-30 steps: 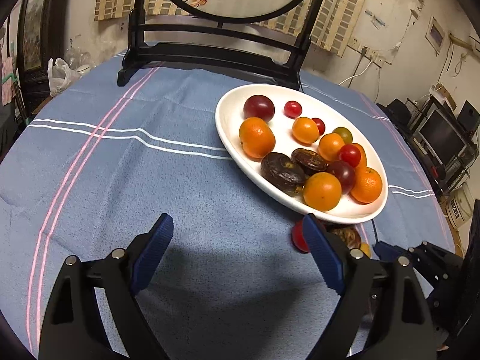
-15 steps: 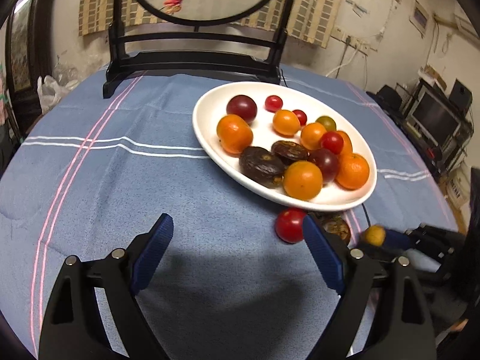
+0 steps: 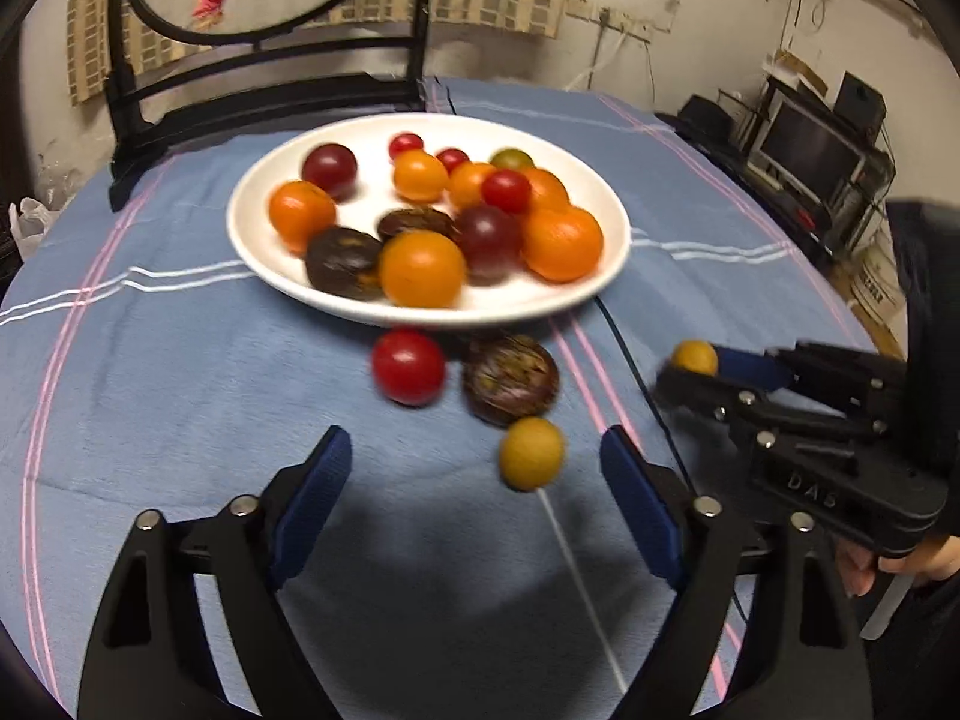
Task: Organize fruits
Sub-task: 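Grasp the other yellow citrus with the left tool while the right tool holds its citrus, then lower both citrus onto the white plate and open both tools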
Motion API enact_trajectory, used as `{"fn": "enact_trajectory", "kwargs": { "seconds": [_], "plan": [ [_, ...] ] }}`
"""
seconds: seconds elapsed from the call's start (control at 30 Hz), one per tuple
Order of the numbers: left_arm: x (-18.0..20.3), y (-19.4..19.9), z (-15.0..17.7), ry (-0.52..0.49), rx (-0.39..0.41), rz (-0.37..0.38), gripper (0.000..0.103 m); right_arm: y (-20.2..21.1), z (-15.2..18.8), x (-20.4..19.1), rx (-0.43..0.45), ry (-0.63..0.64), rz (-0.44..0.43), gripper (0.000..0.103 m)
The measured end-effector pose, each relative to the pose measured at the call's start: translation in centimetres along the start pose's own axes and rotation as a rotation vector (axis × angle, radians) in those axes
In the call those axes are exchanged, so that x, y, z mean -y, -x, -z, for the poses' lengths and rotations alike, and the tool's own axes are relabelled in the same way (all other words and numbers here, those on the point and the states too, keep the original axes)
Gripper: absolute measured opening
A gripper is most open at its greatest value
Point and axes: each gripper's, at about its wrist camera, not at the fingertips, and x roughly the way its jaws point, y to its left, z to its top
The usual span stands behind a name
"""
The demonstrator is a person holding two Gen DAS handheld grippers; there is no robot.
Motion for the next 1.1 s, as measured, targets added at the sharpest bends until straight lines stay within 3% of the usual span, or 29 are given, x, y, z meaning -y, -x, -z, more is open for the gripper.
{"fn": "enact_trajectory", "kwargs": {
  "seconds": [0.1, 0.23, 0.33, 0.4, 0.57, 0.77, 0.9, 1.1],
  "plan": [
    [0.2, -0.8, 0.4, 0.024, -0.036, 0.019, 0.070, 0.6, 0.0, -0.2, 0.020, 0.007, -0.007, 0.029],
    [1.0, -1.7, 0.8, -0.001, -0.049, -0.008, 0.062, 1.3, -0.1, -0.5, 0.042, 0.022, -0.005, 0.029],
    [1.7, -2.1, 0.6, -0.027, -0.032, -0.010, 0.034, 1.5, -0.2, -0.7, 0.049, 0.034, -0.013, 0.029],
    [2.0, -2.2, 0.5, -0.036, -0.031, 0.013, 0.024, 1.6, -0.2, -0.8, 0.053, 0.042, -0.021, 0.029],
    [2.1, -1.6, 0.5, -0.038, -0.042, 0.005, 0.024, 1.7, -0.1, -0.7, 0.060, 0.035, -0.019, 0.029],
    [1.7, 1.4, -0.9, -0.056, 0.026, -0.014, 0.024, 2.3, -0.4, -0.2, 0.104, -0.002, -0.028, 0.029],
    [0.8, 3.3, -4.0, -0.086, 0.092, -0.068, 0.024, 3.6, -1.6, -0.7, 0.168, -0.015, -0.045, 0.029],
    [-1.7, 2.5, -8.3, 0.001, 0.101, -0.063, 0.024, 2.7, -5.4, -2.5, 0.207, 0.047, -0.051, 0.029]
  ]
}}
